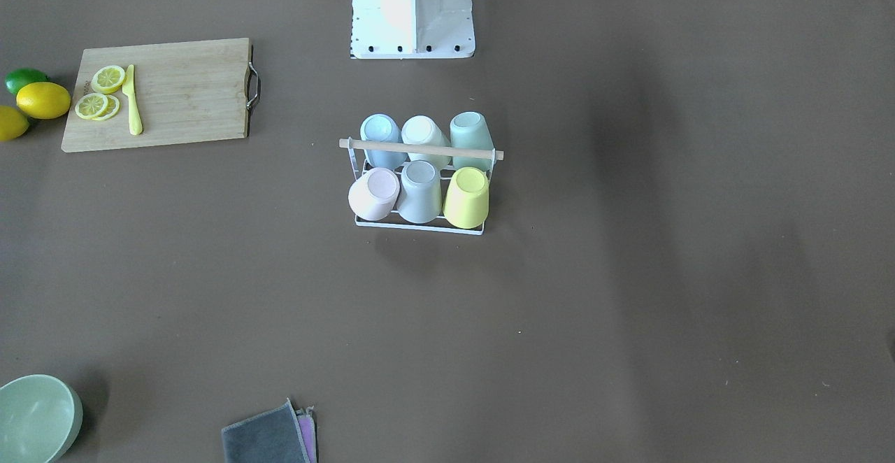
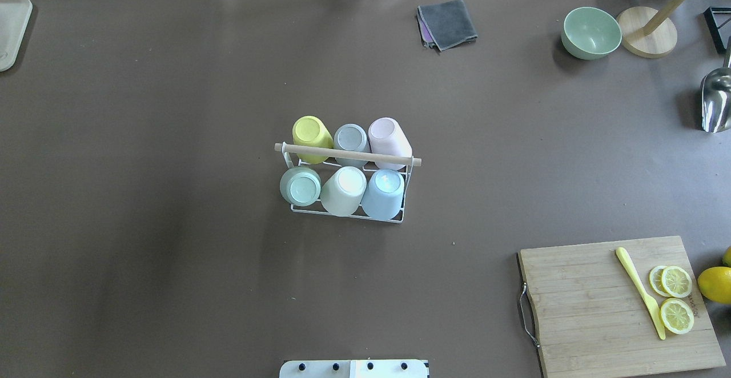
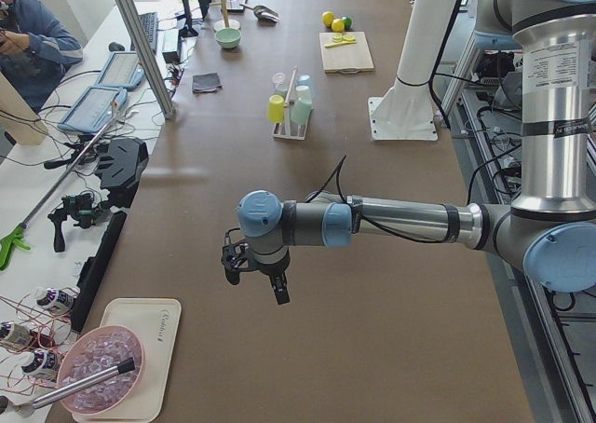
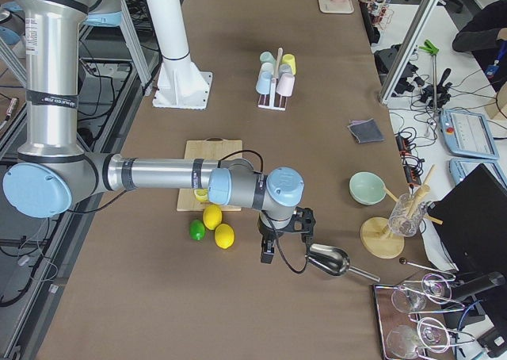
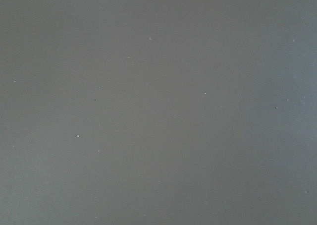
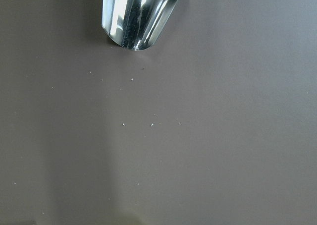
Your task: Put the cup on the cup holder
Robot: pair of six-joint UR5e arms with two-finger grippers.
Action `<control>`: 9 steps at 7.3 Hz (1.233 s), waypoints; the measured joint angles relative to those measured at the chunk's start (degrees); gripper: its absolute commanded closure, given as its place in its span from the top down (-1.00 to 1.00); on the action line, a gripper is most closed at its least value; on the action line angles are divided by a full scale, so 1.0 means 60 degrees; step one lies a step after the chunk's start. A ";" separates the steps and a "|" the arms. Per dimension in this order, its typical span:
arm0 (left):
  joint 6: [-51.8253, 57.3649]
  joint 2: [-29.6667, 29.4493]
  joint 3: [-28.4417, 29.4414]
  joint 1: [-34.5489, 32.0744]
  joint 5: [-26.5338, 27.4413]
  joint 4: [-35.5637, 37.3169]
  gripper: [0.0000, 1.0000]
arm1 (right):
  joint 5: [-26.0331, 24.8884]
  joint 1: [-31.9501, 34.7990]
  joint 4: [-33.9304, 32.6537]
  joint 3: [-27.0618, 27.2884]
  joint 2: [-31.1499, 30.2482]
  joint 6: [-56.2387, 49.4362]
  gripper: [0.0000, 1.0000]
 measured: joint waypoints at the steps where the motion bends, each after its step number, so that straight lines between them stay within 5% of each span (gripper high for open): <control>1: 0.0002 0.0037 -0.0030 -0.0002 0.0000 0.0003 0.96 | 0.0006 0.0000 0.0000 0.0000 -0.0001 0.0002 1.00; 9: 0.0029 0.0264 -0.0149 -0.0037 -0.0021 -0.0031 0.96 | 0.0020 0.0000 0.0000 -0.0001 -0.0013 0.0005 1.00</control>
